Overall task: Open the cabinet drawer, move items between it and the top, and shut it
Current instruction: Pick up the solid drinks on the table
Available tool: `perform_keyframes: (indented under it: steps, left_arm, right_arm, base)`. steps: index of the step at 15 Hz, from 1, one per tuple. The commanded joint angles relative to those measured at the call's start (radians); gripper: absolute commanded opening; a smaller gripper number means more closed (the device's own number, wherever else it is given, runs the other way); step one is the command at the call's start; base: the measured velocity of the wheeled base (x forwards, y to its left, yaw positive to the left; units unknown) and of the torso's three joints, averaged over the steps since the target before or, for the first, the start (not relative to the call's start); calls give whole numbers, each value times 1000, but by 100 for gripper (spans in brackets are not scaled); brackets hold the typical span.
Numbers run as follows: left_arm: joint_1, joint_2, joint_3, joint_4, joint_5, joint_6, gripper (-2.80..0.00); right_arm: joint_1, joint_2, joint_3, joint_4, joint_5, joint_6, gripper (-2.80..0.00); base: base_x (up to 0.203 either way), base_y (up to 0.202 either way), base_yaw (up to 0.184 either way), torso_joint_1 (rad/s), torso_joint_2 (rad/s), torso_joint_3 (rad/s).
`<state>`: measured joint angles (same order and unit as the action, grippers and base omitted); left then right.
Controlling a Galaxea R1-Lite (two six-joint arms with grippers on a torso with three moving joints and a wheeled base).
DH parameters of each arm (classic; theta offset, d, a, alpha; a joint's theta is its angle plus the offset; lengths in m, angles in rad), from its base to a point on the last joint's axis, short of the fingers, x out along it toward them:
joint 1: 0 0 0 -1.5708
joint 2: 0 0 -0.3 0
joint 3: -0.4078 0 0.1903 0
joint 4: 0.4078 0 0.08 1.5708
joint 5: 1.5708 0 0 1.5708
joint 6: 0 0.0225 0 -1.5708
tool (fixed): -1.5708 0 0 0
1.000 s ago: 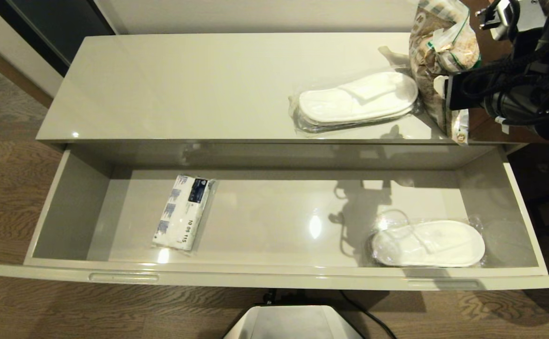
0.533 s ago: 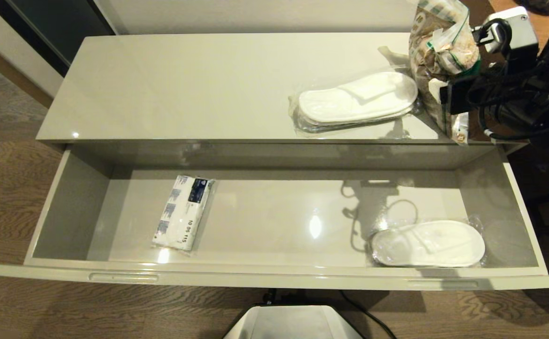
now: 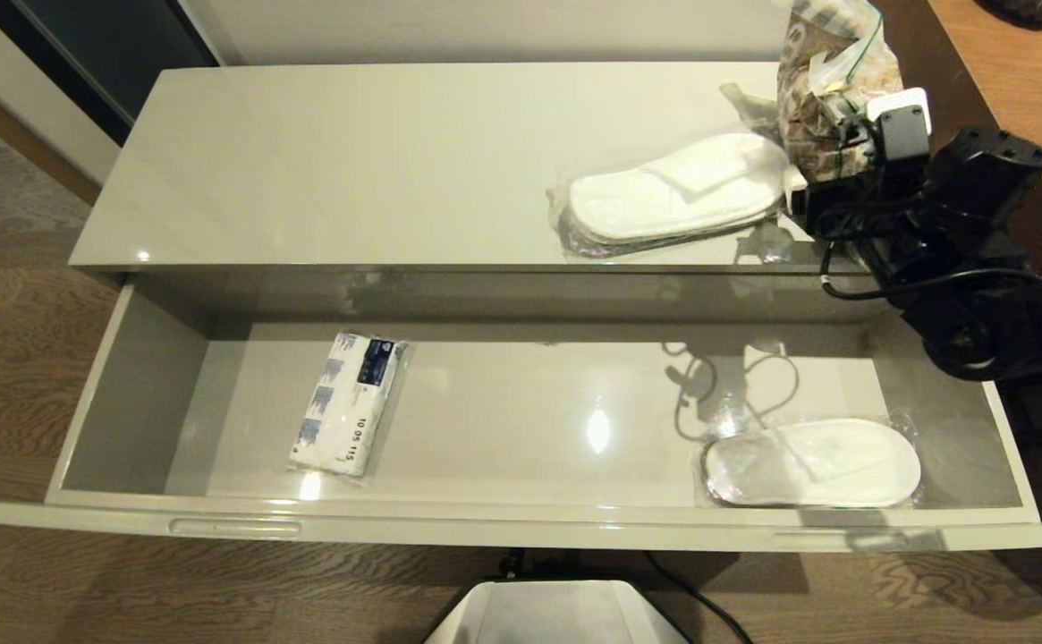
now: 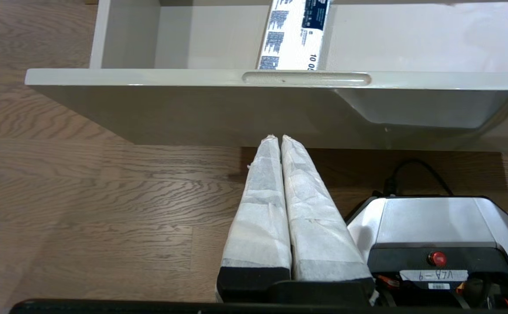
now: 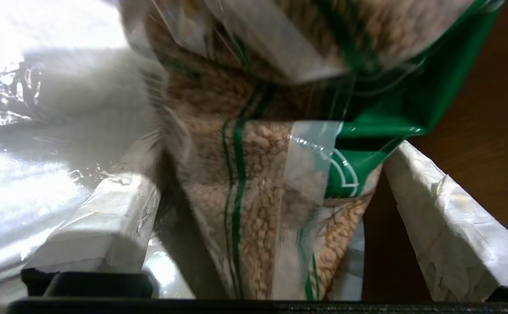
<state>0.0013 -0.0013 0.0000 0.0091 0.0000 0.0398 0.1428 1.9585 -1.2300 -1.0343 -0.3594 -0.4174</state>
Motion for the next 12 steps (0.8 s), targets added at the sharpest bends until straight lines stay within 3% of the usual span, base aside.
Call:
perform_keyframes:
  steps: [1, 2, 3, 7, 12]
  left_arm:
    - [0, 0, 0, 0, 0, 0, -280]
    - [0, 1, 0, 0, 0, 0, -280]
    - [0, 1, 0, 0, 0, 0, -280]
    - [0, 1, 0, 0, 0, 0, -280]
    - [1, 1, 0, 0, 0, 0, -280]
  right_arm:
    - [-6, 84, -20, -25, -4, -3, 0]
    - [-10, 91, -25, -25, -8, -4, 0]
    - [-13, 91, -26, -24, -13, -7, -280]
    - [-15, 86, -30, -70, -33, -22, -280]
    - [-11, -32, -27, -28, -38, -37, -280]
  base:
    - [0, 0, 0, 0, 0, 0]
    - [0, 0, 0, 0, 0, 0]
    - [0, 0, 0, 0, 0, 0]
    - [0, 0, 0, 0, 0, 0]
    - [0, 0, 0, 0, 0, 0]
